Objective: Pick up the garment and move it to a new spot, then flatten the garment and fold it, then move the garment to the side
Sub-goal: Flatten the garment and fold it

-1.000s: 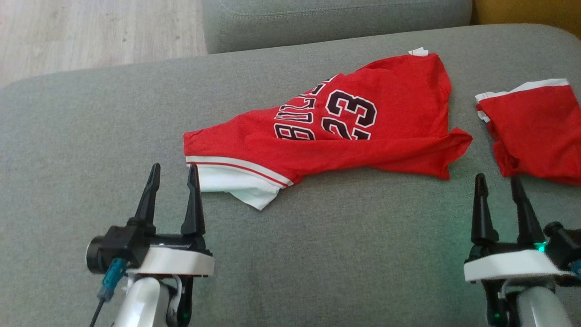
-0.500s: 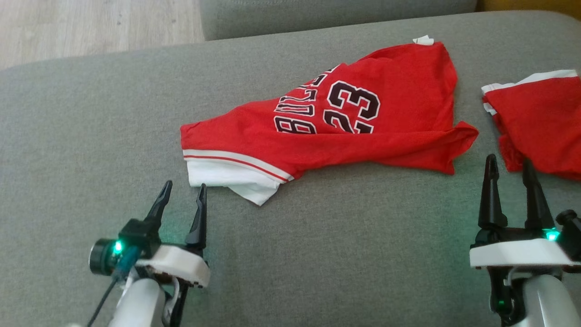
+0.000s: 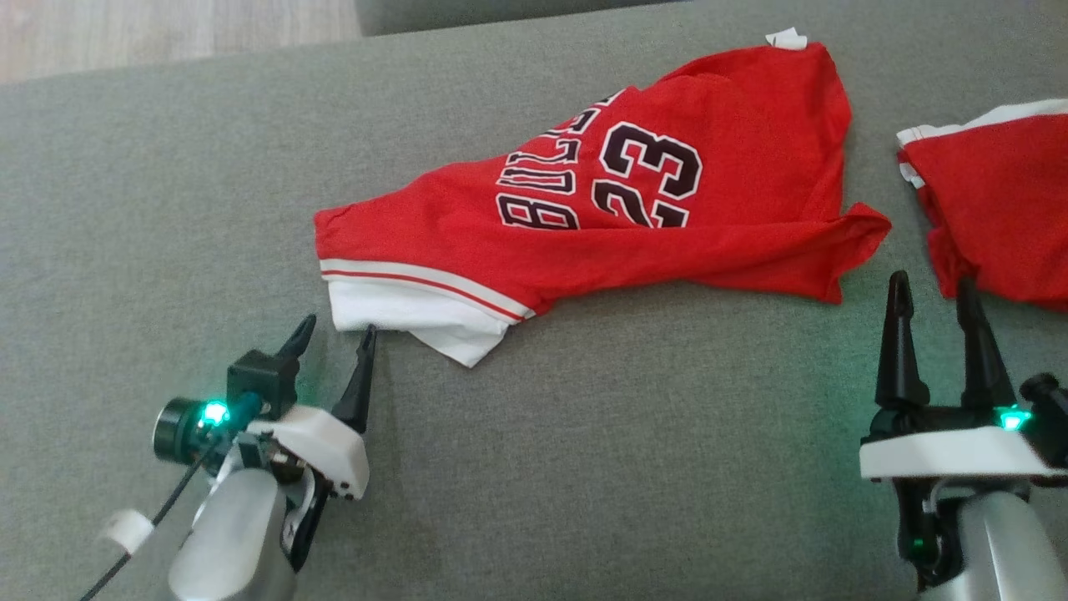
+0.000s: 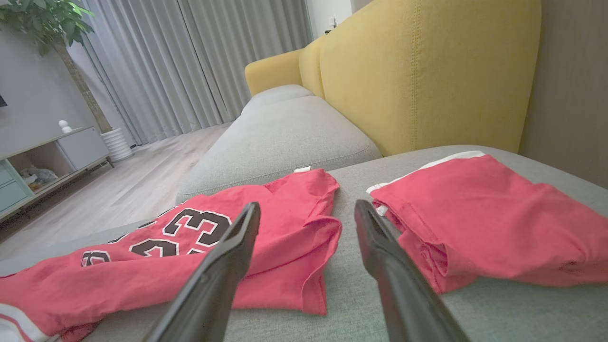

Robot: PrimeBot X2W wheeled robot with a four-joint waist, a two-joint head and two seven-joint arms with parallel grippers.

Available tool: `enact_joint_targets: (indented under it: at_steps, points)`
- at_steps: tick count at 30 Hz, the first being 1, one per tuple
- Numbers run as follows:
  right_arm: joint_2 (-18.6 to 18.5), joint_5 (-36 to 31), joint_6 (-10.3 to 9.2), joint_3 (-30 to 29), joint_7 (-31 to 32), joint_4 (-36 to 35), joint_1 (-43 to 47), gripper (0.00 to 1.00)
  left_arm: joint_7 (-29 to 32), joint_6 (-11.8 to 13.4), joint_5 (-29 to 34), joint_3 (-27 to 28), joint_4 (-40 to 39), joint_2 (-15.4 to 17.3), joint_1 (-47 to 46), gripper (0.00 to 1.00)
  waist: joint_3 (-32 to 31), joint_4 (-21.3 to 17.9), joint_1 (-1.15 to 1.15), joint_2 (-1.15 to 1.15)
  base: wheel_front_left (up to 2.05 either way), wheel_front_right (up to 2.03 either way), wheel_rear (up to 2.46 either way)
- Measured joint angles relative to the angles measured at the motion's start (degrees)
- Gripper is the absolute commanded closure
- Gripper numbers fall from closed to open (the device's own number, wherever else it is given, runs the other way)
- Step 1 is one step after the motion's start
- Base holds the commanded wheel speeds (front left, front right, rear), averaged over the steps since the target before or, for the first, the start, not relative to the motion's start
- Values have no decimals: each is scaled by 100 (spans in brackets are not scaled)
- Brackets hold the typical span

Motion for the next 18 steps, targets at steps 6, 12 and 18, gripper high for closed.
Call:
enact_joint_targets:
  at_steps: [6,12,18]
  points:
    - [0,0,0,-5,0,-9,-119,0,8,-56,-302,-52,245,-16,-284,0,141,-87,0,0,0,0,0]
    - [0,0,0,1,0,-9,-121,0,-43,-100,-481,-167,438,-16,-425,0,188,-154,0,0,0,0,0]
    - [0,-11,0,-2,0,8,-151,0,-142,-105,-597,-359,523,-15,-554,100,161,-165,0,0,0,0,0]
